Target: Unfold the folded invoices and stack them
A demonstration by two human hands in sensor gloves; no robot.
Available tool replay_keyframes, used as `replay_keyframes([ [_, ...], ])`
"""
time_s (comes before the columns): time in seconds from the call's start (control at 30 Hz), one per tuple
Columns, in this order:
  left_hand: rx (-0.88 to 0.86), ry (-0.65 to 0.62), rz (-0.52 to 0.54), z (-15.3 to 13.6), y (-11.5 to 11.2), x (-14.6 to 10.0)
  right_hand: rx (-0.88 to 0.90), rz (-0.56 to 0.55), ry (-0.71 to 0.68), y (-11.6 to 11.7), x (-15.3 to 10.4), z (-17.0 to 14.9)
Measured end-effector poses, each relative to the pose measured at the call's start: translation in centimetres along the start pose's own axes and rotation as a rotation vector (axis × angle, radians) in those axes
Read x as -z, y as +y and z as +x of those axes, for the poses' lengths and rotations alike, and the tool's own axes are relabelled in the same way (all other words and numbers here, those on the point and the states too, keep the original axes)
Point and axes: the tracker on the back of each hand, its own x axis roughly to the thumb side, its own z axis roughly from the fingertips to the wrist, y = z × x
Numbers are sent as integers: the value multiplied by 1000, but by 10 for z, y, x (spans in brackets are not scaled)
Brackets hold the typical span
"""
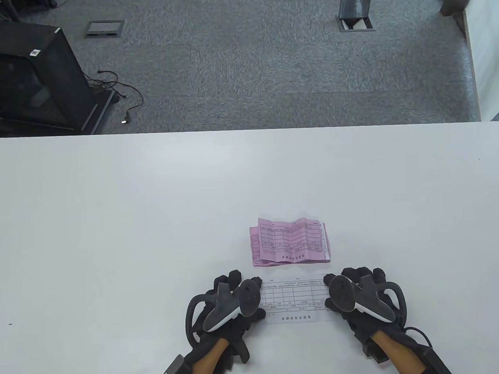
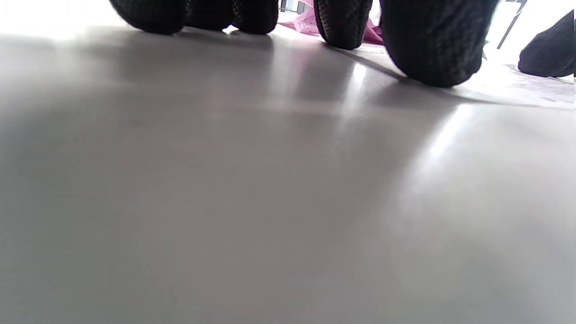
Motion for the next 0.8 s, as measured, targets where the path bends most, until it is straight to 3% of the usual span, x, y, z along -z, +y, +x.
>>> replay_keyframes([
  [0.13, 2, 3, -2, 0, 0, 0, 97, 21, 9, 2, 3, -7],
  [0.3, 0, 1, -1, 0, 0, 0, 452, 66, 69, 7, 5, -22],
  [0.6, 0, -3, -2, 1, -1, 0, 169, 62, 83, 12, 6, 7],
  [0.8, -2, -7, 0, 2, -1, 0, 238, 42, 75, 13, 2, 8],
])
